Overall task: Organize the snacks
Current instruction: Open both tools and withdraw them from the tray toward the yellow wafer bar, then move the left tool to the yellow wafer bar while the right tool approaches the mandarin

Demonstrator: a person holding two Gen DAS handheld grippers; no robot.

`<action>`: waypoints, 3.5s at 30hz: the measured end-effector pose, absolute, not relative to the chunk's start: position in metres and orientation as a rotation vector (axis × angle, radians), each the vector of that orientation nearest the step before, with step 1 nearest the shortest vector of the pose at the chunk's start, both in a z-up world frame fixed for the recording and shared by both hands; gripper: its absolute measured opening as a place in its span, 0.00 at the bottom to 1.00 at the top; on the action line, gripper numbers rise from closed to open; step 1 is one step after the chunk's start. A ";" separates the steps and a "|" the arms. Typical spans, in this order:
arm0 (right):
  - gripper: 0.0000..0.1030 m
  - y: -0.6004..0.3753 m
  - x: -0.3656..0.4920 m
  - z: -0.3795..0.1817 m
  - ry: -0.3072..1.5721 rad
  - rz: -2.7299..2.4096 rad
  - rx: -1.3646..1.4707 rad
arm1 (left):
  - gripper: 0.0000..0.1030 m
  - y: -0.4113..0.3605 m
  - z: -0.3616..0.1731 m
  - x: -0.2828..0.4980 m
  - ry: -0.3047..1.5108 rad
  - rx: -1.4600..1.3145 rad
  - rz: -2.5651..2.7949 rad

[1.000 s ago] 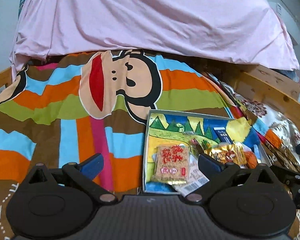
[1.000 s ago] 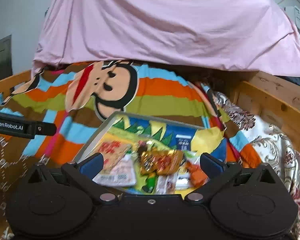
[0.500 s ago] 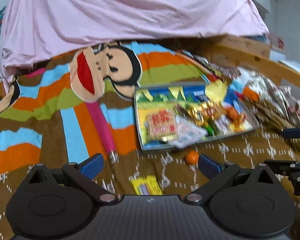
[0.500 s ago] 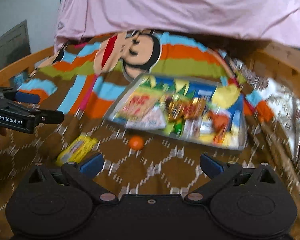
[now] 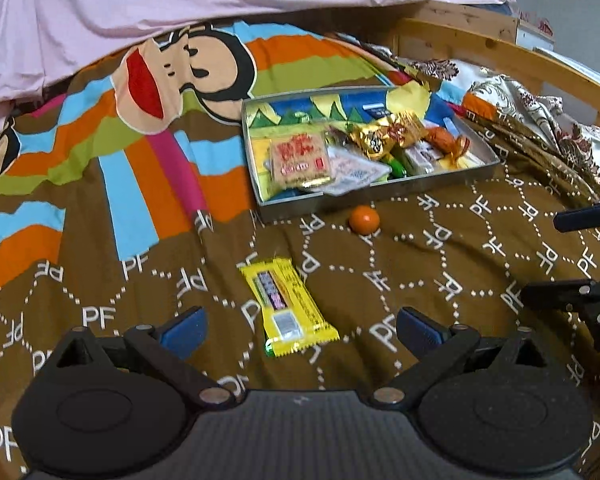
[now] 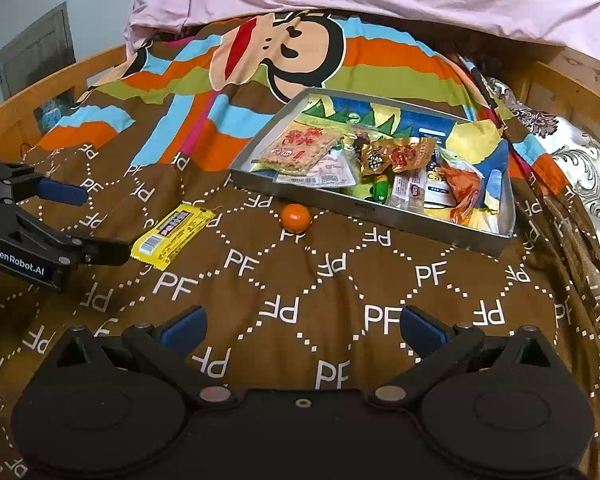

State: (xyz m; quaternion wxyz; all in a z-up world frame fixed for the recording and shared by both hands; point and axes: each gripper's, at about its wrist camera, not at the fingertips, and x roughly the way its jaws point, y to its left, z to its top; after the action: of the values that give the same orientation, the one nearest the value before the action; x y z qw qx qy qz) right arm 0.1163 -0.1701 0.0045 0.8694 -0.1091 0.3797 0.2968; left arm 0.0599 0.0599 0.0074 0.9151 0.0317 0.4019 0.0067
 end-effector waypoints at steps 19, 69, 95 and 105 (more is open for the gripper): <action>0.99 -0.148 0.122 -0.010 0.826 0.689 -0.247 | 0.99 0.071 -0.015 0.060 0.920 0.021 0.032; 0.99 -0.112 0.225 -0.054 0.719 0.697 -0.205 | 0.99 0.083 -0.064 0.126 0.925 -0.088 0.063; 0.75 -0.084 0.245 -0.083 0.739 0.802 -0.175 | 0.92 0.068 -0.044 0.079 0.812 -0.081 -0.048; 0.75 -0.082 0.242 -0.079 0.733 0.820 -0.179 | 0.90 0.064 -0.043 0.082 0.828 -0.081 -0.056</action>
State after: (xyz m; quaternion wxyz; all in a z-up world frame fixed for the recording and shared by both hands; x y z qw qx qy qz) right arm 0.2424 -0.0821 -0.0785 0.8488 -0.0848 0.3480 0.3890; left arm 0.0816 0.0643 -0.0428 0.9143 -0.0395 0.4022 -0.0272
